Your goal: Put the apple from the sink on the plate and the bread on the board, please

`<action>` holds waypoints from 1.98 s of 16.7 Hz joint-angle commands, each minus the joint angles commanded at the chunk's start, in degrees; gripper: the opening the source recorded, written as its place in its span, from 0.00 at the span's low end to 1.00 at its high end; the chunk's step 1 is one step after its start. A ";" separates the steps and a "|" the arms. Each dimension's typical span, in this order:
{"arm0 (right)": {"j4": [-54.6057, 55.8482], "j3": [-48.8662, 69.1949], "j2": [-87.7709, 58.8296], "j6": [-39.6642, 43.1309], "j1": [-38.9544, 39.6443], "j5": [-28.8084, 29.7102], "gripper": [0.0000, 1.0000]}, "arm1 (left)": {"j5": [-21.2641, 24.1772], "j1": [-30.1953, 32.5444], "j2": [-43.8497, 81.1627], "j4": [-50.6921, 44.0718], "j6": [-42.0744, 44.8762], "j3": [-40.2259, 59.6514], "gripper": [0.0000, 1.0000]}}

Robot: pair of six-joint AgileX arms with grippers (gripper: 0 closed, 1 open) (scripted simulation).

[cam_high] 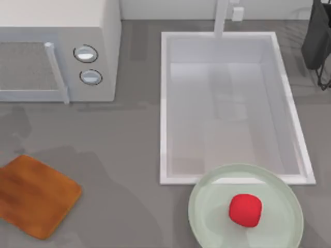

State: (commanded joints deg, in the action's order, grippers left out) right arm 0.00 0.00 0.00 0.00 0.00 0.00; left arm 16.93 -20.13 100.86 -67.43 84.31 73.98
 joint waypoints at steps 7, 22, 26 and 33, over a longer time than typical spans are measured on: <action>0.00 0.00 0.00 0.00 0.00 0.00 1.00 | -7.49 11.26 -3.00 3.99 -41.77 -7.36 0.00; 0.00 0.00 0.00 0.00 0.00 0.00 1.00 | -17.05 24.32 -9.01 10.76 -87.29 -15.45 0.00; 0.00 0.00 0.00 0.00 0.00 0.00 1.00 | -16.97 24.07 -8.34 12.01 -87.10 -16.13 0.00; 0.00 0.00 0.00 0.00 0.00 0.00 1.00 | -17.00 24.12 -6.39 17.01 -87.06 -19.13 0.00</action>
State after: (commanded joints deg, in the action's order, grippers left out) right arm 0.00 0.00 0.00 0.00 0.00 0.00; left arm -0.07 3.99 94.48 -50.43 -2.75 54.86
